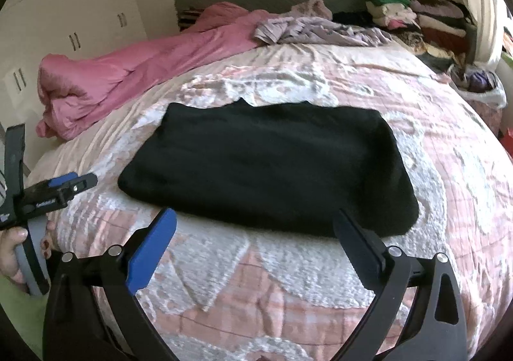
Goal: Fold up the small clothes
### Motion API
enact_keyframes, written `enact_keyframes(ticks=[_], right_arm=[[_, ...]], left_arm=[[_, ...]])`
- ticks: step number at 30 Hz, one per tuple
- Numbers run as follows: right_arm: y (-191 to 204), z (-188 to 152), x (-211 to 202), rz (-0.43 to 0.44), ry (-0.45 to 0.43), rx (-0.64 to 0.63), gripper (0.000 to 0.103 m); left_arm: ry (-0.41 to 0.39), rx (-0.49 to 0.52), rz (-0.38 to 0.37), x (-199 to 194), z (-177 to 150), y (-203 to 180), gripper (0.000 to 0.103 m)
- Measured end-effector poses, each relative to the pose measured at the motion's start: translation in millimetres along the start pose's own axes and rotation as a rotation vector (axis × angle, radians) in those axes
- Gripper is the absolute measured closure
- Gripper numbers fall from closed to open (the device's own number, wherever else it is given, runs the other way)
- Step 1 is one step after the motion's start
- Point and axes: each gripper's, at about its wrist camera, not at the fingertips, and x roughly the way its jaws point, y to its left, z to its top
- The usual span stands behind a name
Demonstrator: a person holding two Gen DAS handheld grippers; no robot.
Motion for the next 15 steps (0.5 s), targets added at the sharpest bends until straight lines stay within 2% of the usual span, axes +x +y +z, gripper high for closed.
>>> enact_keyframes(ticks=[8, 15], right_arm=[[35, 13, 1, 0.037, -0.029, -0.074, 0.005], [67, 22, 15, 0.06, -0.025, -0.149, 0.005]], left_arm=[[-0.026, -0.018, 0.05, -2, 8, 16, 0.01], [-0.032, -0.043, 0.065, 7, 18, 25, 0.01]])
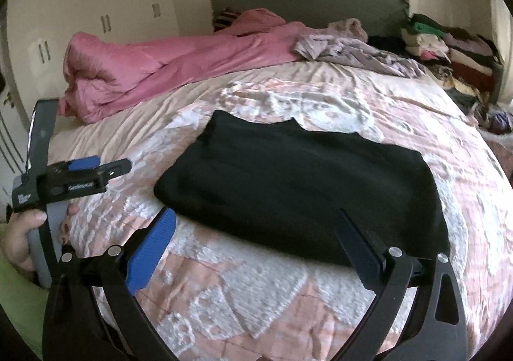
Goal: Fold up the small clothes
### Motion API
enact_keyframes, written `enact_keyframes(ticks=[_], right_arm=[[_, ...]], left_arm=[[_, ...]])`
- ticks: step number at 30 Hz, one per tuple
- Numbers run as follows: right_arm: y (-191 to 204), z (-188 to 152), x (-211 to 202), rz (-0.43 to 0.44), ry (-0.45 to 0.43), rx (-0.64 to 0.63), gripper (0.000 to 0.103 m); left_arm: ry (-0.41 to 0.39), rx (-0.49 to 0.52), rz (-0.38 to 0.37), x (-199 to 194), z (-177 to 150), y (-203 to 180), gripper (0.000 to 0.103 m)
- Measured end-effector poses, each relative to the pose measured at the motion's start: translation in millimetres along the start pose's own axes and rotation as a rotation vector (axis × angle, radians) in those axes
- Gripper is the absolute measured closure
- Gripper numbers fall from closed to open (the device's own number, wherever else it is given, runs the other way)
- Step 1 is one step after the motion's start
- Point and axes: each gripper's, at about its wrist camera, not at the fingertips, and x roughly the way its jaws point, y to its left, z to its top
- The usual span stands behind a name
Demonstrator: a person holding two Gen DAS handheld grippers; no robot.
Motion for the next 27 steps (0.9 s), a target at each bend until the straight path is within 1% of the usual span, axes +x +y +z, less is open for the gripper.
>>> enact_keyframes(ticks=[8, 17, 27], right_arm=[[20, 3, 30, 0.01, 0.04, -0.057, 0.005], [38, 3, 59, 0.011, 0.081, -0.12, 0.005], [52, 3, 84, -0.014, 0.101, -0.194, 0.005]], left_arm=[[-0.005, -0.005, 0.007, 17, 17, -3, 0.01], [-0.001, 0.003, -0.002, 37, 36, -11, 0.01], [0.012, 0.017, 0.004, 60, 59, -19, 0.01]])
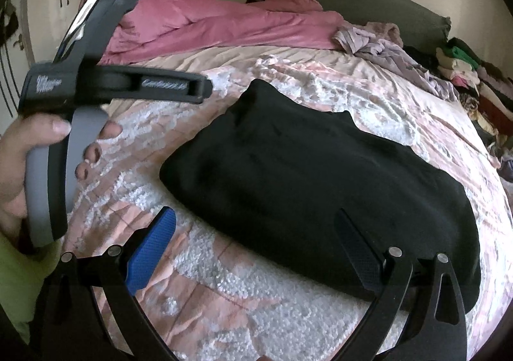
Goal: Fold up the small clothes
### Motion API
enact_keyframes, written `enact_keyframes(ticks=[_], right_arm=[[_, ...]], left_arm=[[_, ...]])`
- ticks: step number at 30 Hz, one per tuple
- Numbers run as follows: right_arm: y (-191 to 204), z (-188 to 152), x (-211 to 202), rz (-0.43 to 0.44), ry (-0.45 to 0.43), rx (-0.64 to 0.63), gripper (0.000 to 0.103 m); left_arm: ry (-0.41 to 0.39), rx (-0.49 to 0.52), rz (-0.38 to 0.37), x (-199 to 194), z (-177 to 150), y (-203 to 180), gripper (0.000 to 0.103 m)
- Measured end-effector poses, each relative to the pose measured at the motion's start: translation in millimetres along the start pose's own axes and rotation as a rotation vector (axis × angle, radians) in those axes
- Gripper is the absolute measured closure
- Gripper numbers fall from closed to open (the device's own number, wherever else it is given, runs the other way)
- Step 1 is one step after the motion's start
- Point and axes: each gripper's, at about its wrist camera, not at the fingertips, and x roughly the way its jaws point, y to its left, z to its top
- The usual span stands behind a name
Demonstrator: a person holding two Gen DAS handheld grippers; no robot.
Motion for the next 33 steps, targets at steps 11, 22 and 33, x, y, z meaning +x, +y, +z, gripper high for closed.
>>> enact_keyframes(ticks=[11, 22, 33], right_arm=[[6, -10, 23, -0.033, 0.036, -0.048, 0.005], [20, -17, 46, -0.094, 0.065, -0.14, 0.005], [29, -9, 76, -0.173, 0.064, -0.204, 0.005]], left_arm=[[0.038, 0.021, -0.008, 27, 16, -6, 0.01], [0.064, 0.03, -0.054, 55, 27, -12, 0.01], [0.07, -0.003, -0.056, 64, 28, -2, 0.01]])
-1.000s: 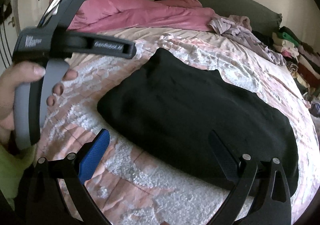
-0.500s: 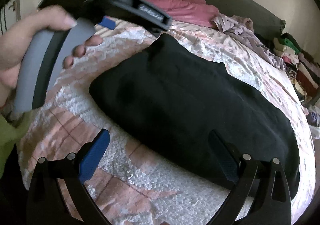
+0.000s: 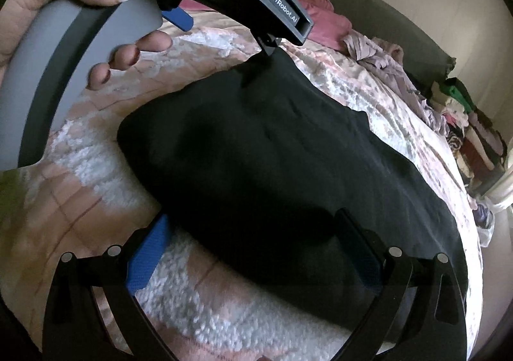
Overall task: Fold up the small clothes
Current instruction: 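Close the right gripper on the folded shirt edge while the left gripper grasps it too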
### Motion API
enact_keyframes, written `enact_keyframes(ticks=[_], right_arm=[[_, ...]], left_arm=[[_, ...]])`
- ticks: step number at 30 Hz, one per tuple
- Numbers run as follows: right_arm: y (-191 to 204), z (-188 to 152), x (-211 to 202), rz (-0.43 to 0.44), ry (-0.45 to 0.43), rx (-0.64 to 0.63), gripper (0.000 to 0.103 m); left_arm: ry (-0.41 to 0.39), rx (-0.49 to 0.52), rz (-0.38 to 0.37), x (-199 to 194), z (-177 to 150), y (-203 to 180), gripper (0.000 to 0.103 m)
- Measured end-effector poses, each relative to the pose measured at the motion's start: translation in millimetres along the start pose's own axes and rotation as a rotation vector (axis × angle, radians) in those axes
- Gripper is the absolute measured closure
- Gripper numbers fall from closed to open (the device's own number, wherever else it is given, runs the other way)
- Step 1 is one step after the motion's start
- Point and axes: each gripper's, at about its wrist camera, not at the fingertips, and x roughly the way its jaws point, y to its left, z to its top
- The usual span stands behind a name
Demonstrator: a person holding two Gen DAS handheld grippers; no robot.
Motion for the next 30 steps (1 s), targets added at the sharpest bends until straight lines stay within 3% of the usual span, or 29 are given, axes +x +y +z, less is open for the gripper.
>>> enact_keyframes(ticks=[14, 24, 30], right_arm=[[6, 8, 11, -0.053, -0.04, -0.058, 0.006], [-12, 8, -1, 0.006, -0.098, 0.01, 0.054], [-30, 7, -8, 0.09, -0.132, 0.098, 0.069]], left_arm=[[0.003, -0.017, -0.016, 4, 1, 2, 0.01], [0.004, -0.016, -0.016, 5, 2, 3, 0.01], [0.022, -0.037, -0.047, 7, 1, 4, 0.01]])
